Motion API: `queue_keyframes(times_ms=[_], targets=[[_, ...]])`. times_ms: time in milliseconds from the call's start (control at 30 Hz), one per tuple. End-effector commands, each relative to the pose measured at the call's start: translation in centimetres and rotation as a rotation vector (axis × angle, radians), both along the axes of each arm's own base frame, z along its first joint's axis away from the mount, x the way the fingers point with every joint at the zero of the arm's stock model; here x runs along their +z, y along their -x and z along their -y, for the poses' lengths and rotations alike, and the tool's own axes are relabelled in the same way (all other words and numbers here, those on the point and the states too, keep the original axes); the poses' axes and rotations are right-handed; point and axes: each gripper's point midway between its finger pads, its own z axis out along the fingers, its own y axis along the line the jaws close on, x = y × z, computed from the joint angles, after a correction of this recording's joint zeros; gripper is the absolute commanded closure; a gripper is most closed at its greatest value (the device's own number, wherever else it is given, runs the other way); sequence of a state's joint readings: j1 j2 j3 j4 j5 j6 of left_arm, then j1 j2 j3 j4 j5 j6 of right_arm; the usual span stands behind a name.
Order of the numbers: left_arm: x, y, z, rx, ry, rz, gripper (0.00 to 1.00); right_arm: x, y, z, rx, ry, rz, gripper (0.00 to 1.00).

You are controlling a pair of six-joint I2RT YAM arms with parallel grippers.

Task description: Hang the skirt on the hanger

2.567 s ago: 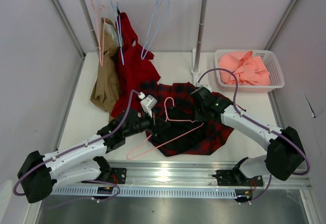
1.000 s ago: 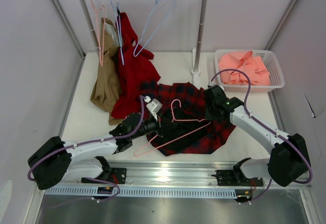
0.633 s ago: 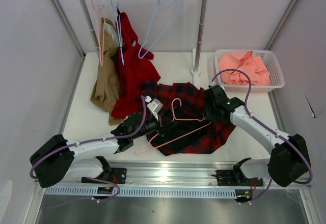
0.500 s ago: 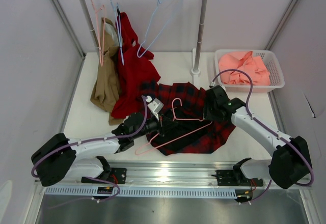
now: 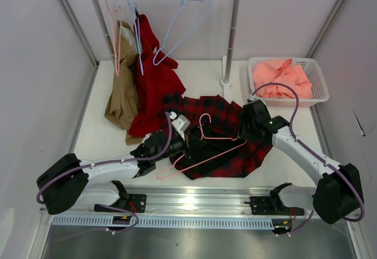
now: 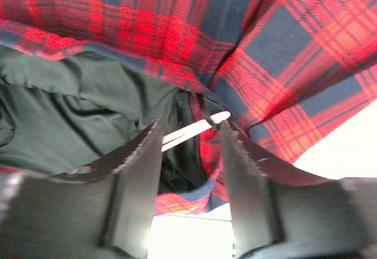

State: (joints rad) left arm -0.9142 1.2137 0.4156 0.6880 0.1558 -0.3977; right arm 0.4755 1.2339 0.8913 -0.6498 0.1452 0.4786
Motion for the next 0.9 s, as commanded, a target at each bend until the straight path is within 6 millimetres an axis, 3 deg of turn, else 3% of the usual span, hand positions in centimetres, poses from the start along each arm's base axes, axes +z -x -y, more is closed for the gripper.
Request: queue_keyframes(times_ms=[0,500,733,867], targets=[[5.7,-1.1,0.6,0.043,0.121,0.151,1.00,0.5,-0.1,-0.8,0.015,-0.053,0.003,0.57],[5.9,-1.4,0.8,0.107,0.086,0.179,1.00,0.9,0.1,0.5,-0.030,-0.048,0.014,0.60],[5.0,-1.3,0.8,0.111,0.045,0.174,1.00,1.6,0.1,1.2,-0.052,-0.141,0.054,0.62],[4.7,-1.4,0.8,0.114,0.022,0.175,1.00,1.0,0.2,1.5,-0.067,-0.145,0.037,0.61]])
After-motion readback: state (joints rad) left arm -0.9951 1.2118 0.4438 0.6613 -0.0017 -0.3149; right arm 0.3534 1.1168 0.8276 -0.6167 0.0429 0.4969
